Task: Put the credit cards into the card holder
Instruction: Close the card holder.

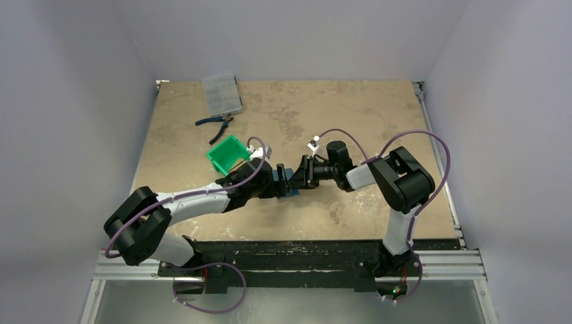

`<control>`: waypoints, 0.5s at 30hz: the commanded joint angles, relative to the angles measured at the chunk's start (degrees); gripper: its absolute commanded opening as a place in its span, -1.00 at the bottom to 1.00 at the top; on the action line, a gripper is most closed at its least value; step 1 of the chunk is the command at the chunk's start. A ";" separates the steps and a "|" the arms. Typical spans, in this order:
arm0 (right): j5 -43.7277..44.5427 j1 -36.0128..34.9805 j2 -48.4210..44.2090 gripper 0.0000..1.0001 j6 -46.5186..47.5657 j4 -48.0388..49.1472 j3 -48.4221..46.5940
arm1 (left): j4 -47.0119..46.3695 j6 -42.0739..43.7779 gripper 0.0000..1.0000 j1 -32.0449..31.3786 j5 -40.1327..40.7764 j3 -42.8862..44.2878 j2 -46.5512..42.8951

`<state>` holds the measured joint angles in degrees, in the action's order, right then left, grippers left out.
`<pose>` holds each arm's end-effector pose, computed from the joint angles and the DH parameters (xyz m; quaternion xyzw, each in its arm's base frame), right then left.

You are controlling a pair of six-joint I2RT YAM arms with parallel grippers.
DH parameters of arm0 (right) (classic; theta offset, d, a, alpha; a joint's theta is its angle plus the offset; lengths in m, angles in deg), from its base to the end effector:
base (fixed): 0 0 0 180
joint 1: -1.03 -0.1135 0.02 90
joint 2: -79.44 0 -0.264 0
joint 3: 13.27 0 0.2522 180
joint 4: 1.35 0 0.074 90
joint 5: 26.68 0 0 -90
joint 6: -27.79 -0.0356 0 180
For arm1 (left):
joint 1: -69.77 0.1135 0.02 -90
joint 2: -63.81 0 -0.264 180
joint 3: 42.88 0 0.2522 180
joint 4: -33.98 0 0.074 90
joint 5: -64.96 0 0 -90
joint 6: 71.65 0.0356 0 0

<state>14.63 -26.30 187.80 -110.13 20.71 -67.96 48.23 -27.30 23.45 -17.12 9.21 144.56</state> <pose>0.2859 0.1778 0.1098 -0.0557 0.8185 0.5563 0.1323 0.1962 -0.1983 0.1787 -0.0222 0.9147 -0.2426 0.3224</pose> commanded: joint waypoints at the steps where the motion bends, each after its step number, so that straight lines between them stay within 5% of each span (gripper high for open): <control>1: 1.31 -0.11 -0.82 -0.11 1.17 -0.38 -0.48 | -9.77 -8.40 0.71 -0.12 -2.43 -3.06 0.73; 15: 1.23 -0.16 -1.09 -0.12 1.76 -0.79 -0.22 | -25.97 -13.03 0.75 1.12 1.50 -9.63 -0.07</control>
<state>14.74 -26.28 187.80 -110.13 20.71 -67.94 31.45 -37.77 23.49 -19.48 1.86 147.75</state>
